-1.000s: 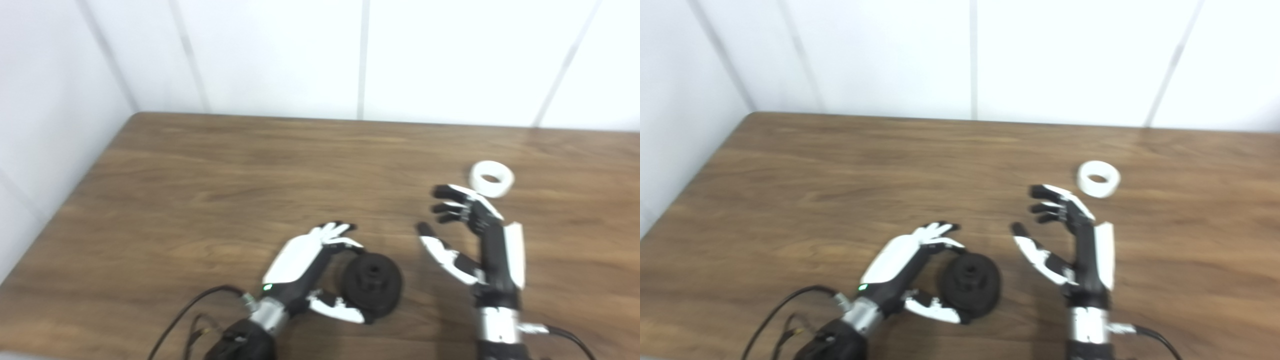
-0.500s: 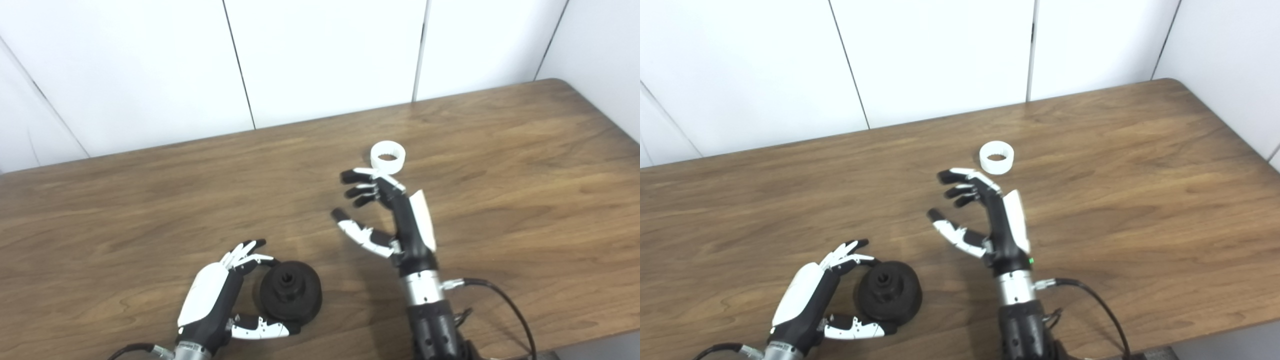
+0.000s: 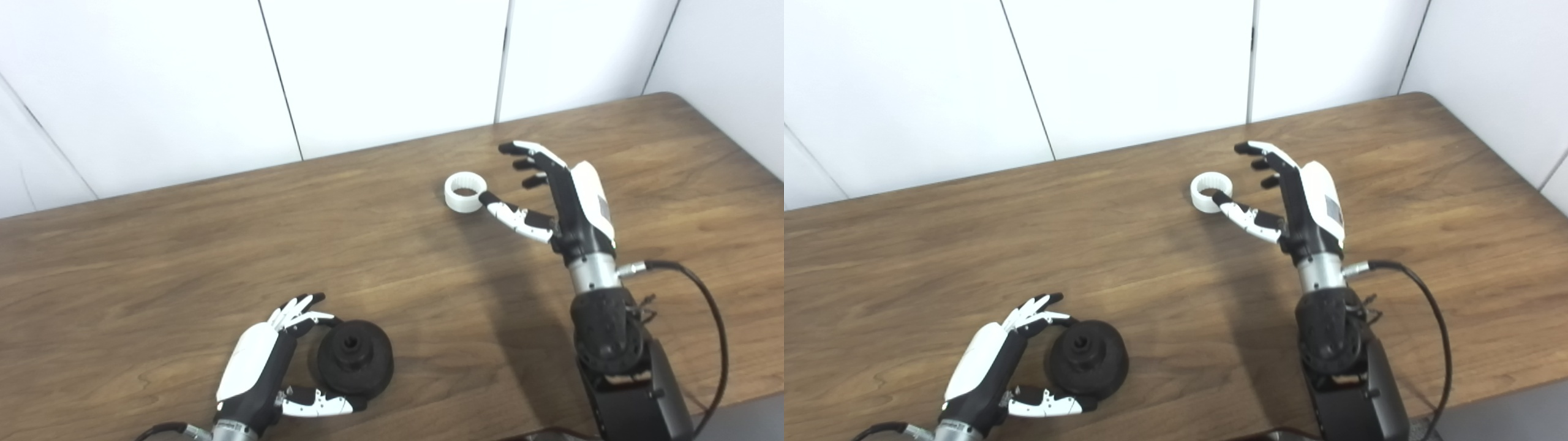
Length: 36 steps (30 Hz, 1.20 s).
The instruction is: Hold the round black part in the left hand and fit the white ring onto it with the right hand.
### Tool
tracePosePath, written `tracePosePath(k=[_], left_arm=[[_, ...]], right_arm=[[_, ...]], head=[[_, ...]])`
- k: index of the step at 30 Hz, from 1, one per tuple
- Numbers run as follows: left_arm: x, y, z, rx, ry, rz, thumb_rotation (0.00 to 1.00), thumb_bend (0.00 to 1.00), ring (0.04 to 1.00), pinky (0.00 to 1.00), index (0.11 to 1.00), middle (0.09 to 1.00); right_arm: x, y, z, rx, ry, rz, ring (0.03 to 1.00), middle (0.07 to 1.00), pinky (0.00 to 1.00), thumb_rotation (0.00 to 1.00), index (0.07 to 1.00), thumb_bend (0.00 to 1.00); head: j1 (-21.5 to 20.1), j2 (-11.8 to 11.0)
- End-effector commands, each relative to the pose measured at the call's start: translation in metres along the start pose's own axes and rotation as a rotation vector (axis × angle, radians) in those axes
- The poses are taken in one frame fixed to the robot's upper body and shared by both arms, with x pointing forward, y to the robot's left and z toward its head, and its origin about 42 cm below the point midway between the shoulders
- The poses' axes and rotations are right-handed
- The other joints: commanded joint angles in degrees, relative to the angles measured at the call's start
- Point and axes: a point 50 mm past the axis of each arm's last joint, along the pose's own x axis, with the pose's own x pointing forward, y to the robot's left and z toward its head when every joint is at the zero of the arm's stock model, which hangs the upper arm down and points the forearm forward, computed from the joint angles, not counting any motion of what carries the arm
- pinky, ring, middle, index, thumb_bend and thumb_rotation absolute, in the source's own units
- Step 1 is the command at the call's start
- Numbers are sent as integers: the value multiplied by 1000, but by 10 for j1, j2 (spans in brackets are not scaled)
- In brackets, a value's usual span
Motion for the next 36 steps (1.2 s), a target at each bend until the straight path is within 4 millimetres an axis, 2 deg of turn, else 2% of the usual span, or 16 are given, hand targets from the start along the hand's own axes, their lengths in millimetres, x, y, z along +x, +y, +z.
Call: tracePosePath(k=[1,5,11,19,22,27,32,36], left_arm=[[2,4,2,22,-20,14,253,868,965,975,591,931],[1,3,2,14,-22,20,245,875,962,967,589,928],[3,1,3,22,-15,14,268,867,966,970,592,934],[5,0,4,16,-11,18,265,874,968,971,590,931],[5,1,4,16,-12,18,265,874,968,968,591,931],[4,2,4,11,-13,19,261,872,969,969,591,933],[4,2,4,10,-10,19,254,871,971,977,590,934],[4,2,4,13,-10,16,254,869,969,971,592,933]], right_arm=[[27,-14,12,-50,-61,-38,750,810,598,370,769,647],[53,-17,9,-124,-46,-4,741,824,566,419,776,658],[92,-12,-3,-223,-18,76,797,870,596,482,781,655],[127,-3,-17,-314,14,176,849,897,652,478,793,658],[132,1,-22,-315,32,209,873,908,694,494,803,666],[132,10,-31,-328,44,289,889,926,729,611,808,748],[122,18,-36,-357,69,390,960,969,884,717,846,858],[114,23,-38,-366,72,441,979,983,915,747,857,922]], head=[[1,0],[4,0],[8,-1],[15,0],[19,1],[21,3],[20,4],[23,6]])
